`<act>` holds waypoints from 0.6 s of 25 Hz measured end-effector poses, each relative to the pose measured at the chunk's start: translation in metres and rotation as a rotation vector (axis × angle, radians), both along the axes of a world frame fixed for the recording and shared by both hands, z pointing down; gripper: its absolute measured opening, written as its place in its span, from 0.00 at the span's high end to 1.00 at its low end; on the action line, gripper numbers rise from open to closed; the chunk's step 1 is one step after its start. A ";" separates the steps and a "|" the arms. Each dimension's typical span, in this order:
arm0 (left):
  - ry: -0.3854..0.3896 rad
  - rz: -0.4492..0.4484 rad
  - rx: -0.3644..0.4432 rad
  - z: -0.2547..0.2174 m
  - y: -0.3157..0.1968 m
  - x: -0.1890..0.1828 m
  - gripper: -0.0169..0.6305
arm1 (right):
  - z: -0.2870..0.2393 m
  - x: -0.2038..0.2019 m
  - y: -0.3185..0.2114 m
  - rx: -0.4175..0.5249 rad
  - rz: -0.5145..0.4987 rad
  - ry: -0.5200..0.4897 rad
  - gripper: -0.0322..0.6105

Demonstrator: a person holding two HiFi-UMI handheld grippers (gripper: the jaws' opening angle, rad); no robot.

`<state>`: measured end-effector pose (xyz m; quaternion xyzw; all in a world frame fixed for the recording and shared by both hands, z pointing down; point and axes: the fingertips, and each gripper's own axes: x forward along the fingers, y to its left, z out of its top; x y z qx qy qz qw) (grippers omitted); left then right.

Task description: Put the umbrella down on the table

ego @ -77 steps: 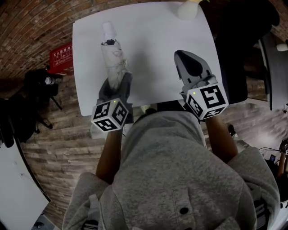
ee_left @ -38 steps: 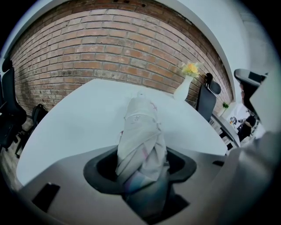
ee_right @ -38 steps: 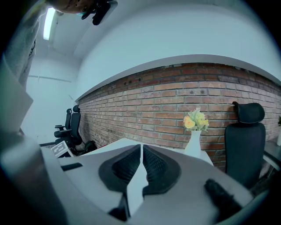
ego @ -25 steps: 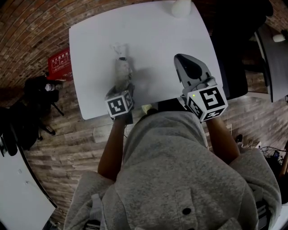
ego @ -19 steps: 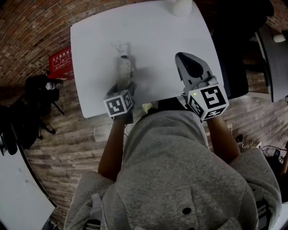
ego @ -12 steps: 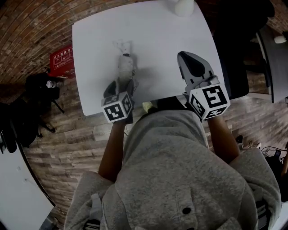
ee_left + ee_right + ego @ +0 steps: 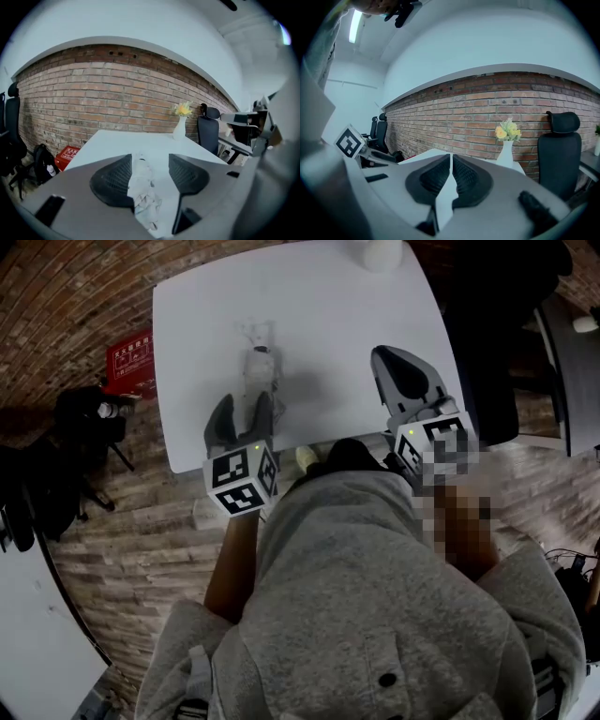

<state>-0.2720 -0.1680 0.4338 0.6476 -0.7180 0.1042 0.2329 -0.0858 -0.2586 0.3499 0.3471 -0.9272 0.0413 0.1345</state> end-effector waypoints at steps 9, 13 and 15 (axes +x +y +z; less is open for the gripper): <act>-0.109 -0.023 0.109 -0.055 0.020 0.048 0.88 | -0.006 0.040 0.019 -0.001 -0.003 -0.010 0.90; -0.093 0.000 0.116 -0.063 0.033 0.084 0.95 | -0.011 0.069 0.034 0.001 -0.002 -0.014 0.90; -0.095 0.017 0.121 -0.066 0.040 0.103 0.95 | -0.010 0.085 0.041 -0.006 -0.001 -0.017 0.90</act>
